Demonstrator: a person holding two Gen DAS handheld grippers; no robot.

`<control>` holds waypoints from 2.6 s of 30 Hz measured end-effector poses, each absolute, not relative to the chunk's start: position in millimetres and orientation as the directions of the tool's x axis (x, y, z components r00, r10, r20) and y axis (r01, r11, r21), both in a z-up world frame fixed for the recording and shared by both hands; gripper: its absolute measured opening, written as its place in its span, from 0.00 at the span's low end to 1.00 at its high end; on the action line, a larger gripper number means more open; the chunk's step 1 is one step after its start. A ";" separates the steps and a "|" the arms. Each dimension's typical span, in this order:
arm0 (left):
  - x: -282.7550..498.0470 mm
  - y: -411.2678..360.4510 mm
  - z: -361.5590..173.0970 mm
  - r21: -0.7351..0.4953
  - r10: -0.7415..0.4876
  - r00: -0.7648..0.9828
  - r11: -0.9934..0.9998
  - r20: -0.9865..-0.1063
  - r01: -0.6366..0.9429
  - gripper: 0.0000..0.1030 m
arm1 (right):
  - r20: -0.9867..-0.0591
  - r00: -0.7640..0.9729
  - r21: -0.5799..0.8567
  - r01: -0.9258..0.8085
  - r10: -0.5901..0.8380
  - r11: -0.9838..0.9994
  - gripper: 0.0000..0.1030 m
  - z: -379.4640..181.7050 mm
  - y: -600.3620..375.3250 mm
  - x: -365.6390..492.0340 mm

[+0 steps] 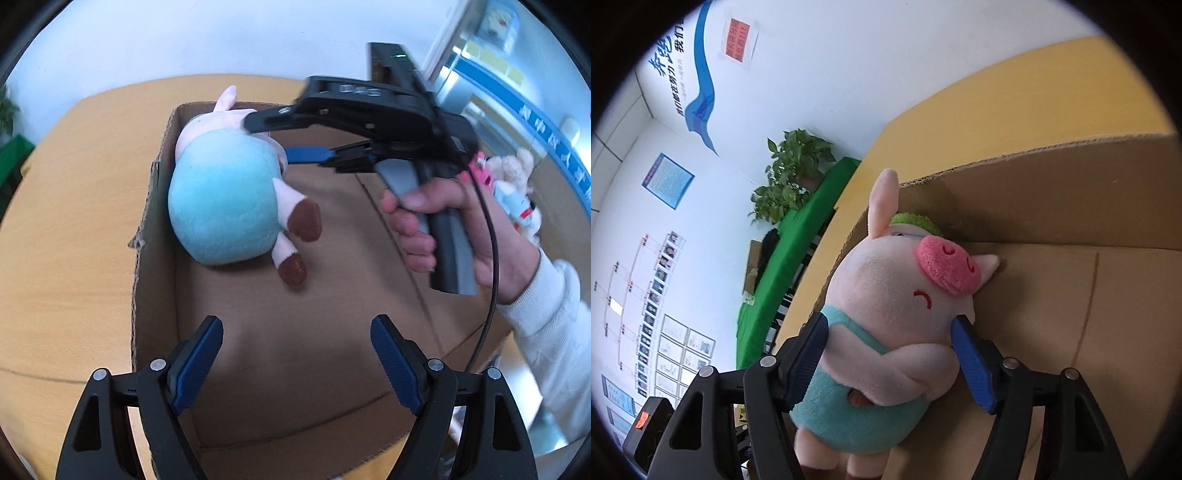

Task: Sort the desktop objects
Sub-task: 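Lower the pig plush into the box and open the right tool, then grasp the black UGREEN charger box with the right tool, then carry the charger box with the right tool down into the cardboard box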

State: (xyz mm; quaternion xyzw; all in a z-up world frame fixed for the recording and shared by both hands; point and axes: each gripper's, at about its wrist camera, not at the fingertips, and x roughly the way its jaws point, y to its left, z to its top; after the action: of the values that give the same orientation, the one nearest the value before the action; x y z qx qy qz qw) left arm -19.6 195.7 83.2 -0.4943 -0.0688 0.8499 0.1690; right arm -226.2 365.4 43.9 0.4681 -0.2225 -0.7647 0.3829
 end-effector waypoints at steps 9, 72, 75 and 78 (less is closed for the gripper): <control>10.0 179.9 95.1 -0.373 0.414 -0.471 -0.910 -0.779 -0.182 0.80 | -0.602 -0.467 0.489 0.427 -0.648 -0.761 0.79 130.0 433.1 -103.8; 197.6 283.9 22.4 -0.491 0.546 -0.292 -0.836 -0.785 -0.245 0.77 | -0.756 -0.342 0.215 0.676 -0.559 -0.705 0.83 9.8 428.8 233.5; 206.8 274.2 30.3 -0.494 0.537 -0.300 -0.843 -0.788 -0.212 0.77 | -0.750 -0.358 0.171 0.707 -0.556 -0.686 0.81 17.3 422.6 245.6; 220.6 262.4 50.6 -0.476 0.513 -0.348 -0.858 -0.784 -0.192 0.77 | -0.736 -0.353 0.166 0.733 -0.578 -0.660 0.81 30.2 416.5 244.4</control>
State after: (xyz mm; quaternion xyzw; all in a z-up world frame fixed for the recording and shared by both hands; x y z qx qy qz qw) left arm 220.6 262.4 50.6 -0.5273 -0.1522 0.8069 0.2185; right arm 244.4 416.5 30.2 0.4032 0.0961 -0.8169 0.4011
